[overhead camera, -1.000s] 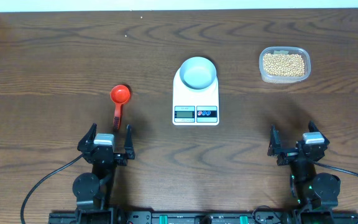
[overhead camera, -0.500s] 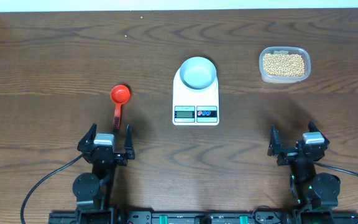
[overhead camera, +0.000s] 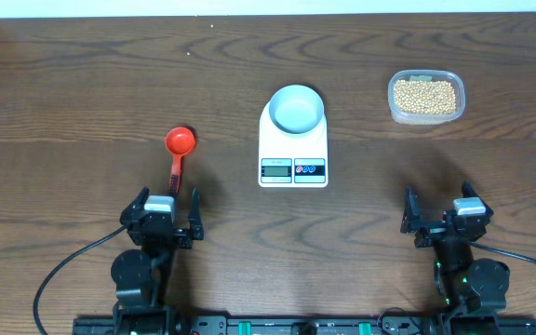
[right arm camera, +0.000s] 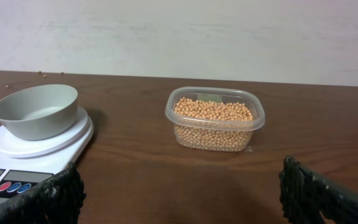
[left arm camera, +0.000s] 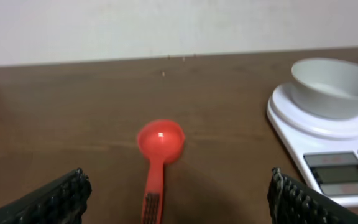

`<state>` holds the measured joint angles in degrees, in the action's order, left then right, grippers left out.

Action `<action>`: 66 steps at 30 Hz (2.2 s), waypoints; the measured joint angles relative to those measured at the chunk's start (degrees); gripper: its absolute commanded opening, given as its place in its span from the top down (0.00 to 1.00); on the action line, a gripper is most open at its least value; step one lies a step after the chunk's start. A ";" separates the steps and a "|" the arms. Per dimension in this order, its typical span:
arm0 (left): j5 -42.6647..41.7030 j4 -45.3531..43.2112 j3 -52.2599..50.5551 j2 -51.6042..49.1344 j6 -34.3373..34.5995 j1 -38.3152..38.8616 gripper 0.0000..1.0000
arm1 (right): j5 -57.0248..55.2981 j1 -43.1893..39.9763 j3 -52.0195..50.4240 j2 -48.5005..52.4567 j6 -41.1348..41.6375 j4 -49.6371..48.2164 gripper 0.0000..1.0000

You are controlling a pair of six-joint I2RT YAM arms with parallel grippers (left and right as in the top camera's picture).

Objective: Scoop item into bowl and weigh 50g on scale

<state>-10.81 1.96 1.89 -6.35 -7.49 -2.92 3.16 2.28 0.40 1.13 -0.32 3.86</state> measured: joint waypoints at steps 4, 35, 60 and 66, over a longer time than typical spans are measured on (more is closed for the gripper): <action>-0.02 0.63 1.60 -2.86 0.00 0.00 0.07 | 0.02 0.00 0.00 0.00 0.00 0.02 0.01; -10.58 33.51 48.70 -45.18 2.97 0.00 0.07 | 0.00 0.00 0.00 0.00 0.00 0.02 0.01; -5.49 44.00 78.29 -95.69 0.22 -5.25 0.31 | 0.00 0.00 0.00 0.00 0.00 0.02 0.01; -5.14 40.57 78.29 -102.36 -2.36 -8.04 0.56 | 0.02 0.00 0.00 0.00 0.00 0.02 0.01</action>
<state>-15.94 42.52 80.18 -108.71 -9.85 -10.96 3.18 2.28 0.40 1.13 -0.32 3.88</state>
